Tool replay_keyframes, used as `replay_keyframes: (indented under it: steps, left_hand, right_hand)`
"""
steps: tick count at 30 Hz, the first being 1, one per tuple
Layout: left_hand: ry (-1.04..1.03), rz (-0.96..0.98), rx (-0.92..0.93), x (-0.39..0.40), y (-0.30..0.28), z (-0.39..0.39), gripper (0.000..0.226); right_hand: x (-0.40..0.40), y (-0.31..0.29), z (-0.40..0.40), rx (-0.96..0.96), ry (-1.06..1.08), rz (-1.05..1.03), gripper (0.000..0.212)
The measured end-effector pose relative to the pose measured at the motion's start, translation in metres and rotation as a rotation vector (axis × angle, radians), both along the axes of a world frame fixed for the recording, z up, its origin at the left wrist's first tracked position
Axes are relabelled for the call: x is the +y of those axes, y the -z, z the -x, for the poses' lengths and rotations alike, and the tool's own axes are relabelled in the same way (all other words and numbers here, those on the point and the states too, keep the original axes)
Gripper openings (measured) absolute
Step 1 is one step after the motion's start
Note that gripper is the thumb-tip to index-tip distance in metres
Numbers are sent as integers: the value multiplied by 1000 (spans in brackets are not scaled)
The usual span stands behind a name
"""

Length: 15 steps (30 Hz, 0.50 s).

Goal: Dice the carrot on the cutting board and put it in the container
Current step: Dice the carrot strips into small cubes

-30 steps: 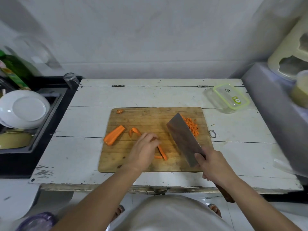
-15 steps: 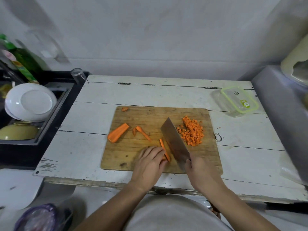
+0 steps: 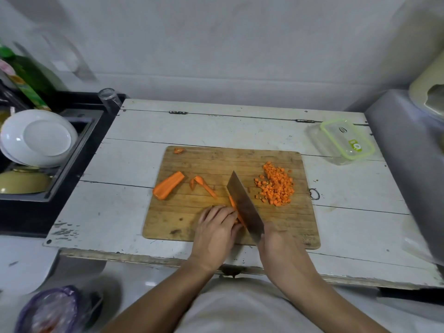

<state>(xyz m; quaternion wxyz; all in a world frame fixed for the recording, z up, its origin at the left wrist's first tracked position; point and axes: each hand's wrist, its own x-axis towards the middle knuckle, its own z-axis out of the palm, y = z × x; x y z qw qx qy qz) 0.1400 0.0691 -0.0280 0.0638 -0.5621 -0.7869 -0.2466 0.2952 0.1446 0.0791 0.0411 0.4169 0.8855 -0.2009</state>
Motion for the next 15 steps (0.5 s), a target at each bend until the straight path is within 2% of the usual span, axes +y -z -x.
replay_keyframes:
  steps: [9, 15]
  left_hand:
    - [0, -12, 9, 1, 1, 0, 21]
    - [1, -2, 21, 1, 1, 0, 19]
  right_hand:
    - [-5, -14, 2, -78, -55, -41, 14]
    - [-11, -21, 5, -97, -16, -1, 14]
